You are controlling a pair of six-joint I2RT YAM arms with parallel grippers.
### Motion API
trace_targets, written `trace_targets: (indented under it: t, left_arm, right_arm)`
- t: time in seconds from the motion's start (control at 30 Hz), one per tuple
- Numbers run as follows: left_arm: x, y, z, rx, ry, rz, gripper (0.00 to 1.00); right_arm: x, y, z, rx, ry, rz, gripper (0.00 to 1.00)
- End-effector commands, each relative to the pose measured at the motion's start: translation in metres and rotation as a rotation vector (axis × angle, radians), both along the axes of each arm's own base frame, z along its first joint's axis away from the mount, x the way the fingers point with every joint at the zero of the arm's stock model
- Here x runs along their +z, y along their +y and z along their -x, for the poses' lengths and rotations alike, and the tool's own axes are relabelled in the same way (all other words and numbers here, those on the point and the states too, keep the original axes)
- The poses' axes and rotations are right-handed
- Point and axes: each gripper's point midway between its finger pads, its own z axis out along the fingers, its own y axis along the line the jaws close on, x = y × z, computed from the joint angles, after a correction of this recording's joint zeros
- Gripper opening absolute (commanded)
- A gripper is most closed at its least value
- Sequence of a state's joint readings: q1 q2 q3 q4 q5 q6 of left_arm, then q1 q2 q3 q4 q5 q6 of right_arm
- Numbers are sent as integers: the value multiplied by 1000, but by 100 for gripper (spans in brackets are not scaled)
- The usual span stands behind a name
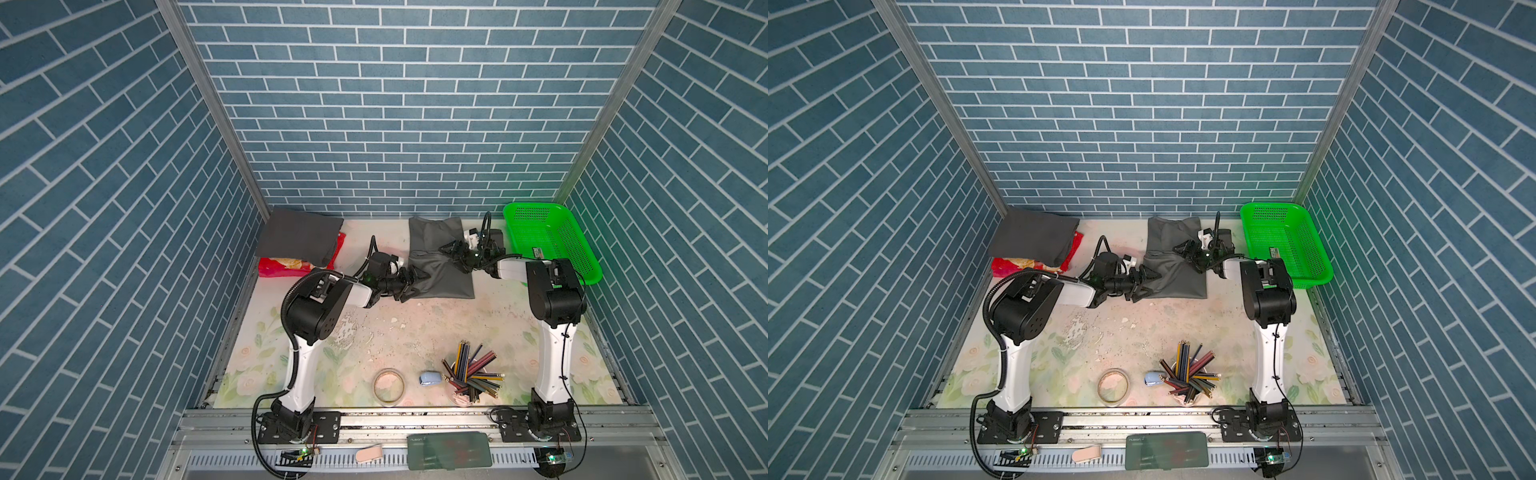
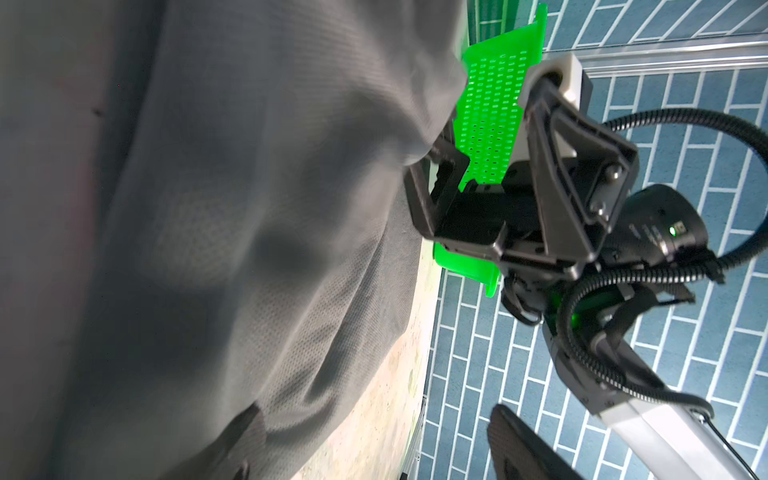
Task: Fold and stack the t-shirts
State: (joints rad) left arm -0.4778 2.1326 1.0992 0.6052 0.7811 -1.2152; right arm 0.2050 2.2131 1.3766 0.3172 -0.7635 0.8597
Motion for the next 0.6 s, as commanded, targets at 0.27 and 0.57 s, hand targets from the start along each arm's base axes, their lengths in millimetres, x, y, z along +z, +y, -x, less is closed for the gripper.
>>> trace_targets:
  t: [0.27,0.57]
  left_arm:
    - [-39,9,5,5,89,-70,86]
    - [-26,5,-4,-17,45,-96,86]
  right_arm:
    - [40,-18,-50,-11,-67,14,85]
    - [47,-24,6,16,-65,40,86]
